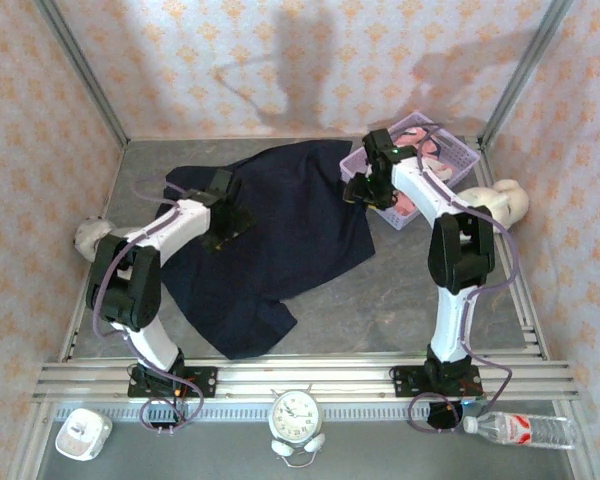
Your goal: Fold and stack the mixed laundry pile
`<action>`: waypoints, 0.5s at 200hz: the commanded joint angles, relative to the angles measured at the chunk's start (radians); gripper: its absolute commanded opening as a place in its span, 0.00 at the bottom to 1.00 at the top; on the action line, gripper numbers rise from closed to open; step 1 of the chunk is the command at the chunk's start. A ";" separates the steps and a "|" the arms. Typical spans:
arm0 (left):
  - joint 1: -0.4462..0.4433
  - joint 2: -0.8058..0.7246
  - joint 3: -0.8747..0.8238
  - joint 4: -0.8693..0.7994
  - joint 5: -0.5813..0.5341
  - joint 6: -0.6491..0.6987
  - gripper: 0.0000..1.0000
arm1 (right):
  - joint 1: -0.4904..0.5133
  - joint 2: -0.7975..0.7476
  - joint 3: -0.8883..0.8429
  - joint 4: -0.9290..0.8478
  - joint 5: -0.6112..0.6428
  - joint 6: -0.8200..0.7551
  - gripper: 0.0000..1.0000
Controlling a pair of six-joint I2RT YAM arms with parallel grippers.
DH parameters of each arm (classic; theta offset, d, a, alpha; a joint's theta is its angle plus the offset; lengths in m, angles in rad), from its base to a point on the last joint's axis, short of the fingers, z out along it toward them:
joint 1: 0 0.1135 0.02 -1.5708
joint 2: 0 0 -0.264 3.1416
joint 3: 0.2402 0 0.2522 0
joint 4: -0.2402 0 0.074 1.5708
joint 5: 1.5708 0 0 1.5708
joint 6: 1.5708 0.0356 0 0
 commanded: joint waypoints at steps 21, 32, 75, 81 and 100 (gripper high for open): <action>-0.003 0.026 -0.012 0.051 -0.062 -0.035 0.97 | -0.136 -0.058 -0.134 0.130 0.003 0.102 0.60; -0.002 0.037 -0.006 0.042 -0.065 -0.027 0.97 | -0.164 -0.067 -0.150 0.124 0.036 0.106 0.60; -0.003 0.037 -0.023 0.028 -0.080 -0.013 0.97 | -0.339 -0.158 -0.266 0.111 0.136 0.137 0.61; -0.002 0.033 -0.029 0.030 -0.081 -0.011 0.97 | -0.361 -0.173 -0.285 0.114 0.142 0.133 0.61; -0.002 0.023 -0.039 0.030 -0.074 -0.007 0.97 | -0.423 -0.195 -0.316 0.110 0.160 0.100 0.61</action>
